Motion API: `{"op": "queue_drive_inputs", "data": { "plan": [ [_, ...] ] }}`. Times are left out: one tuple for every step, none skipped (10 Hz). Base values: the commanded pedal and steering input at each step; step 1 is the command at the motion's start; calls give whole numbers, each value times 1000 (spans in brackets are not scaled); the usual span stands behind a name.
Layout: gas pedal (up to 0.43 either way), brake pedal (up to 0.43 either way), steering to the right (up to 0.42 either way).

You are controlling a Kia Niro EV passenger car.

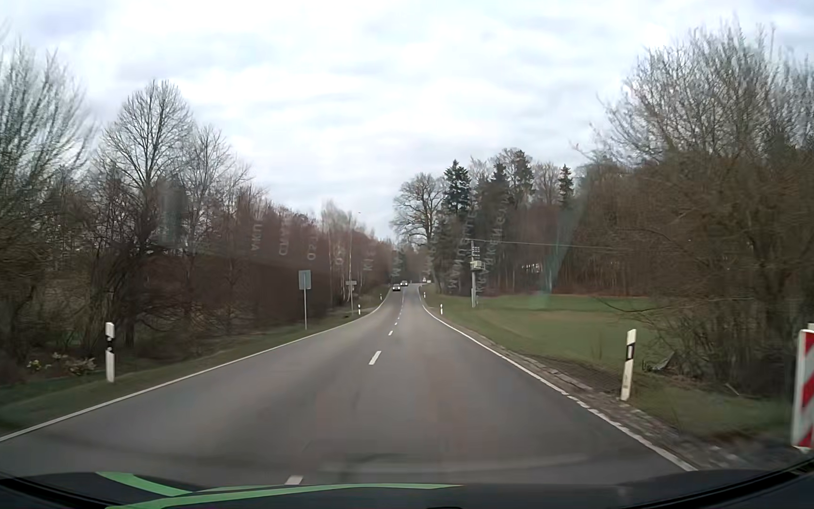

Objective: Follow the waypoints while adhering to traffic rules and regulations

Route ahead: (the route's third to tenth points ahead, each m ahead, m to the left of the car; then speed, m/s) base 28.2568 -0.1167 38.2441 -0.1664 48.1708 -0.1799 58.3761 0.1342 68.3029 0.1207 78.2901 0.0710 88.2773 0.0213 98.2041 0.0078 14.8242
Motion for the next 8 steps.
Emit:
{"op": "queue_drive_inputs", "data": {
  "plan": [
    [177, 0, 20],
    [177, 0, 19],
    [177, 0, 17],
    [177, 0, 14],
    [189, 0, 6],
    [197, 0, 0],
    [197, 0, -1],
    [197, 0, -1]
  ]
}}
